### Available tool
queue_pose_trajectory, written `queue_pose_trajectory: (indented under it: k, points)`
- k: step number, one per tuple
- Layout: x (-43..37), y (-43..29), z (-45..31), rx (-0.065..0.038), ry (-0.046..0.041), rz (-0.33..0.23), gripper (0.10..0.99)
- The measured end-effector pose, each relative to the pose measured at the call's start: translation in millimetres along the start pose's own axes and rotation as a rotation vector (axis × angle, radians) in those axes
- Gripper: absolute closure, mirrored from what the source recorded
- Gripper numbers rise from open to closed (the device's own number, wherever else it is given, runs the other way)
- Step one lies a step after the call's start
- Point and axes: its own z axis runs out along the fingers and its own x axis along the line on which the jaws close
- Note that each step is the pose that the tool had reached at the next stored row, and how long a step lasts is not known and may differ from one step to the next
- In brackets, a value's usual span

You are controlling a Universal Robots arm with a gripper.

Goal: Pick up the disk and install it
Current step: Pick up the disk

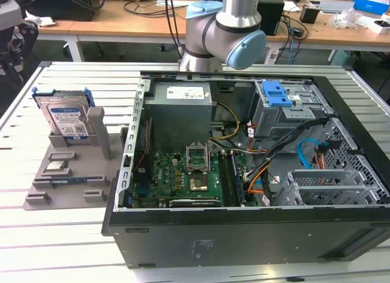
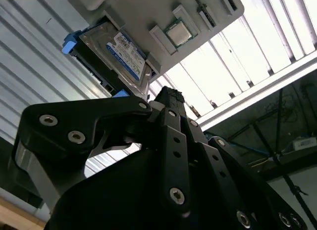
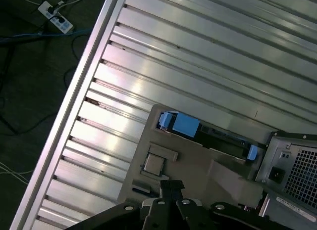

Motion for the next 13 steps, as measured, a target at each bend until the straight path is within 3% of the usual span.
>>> queue_pose_trajectory:
  k: [13]
  points:
    - [0.0,0.0,0.0,-0.004,0.0076,-0.169,0.98]
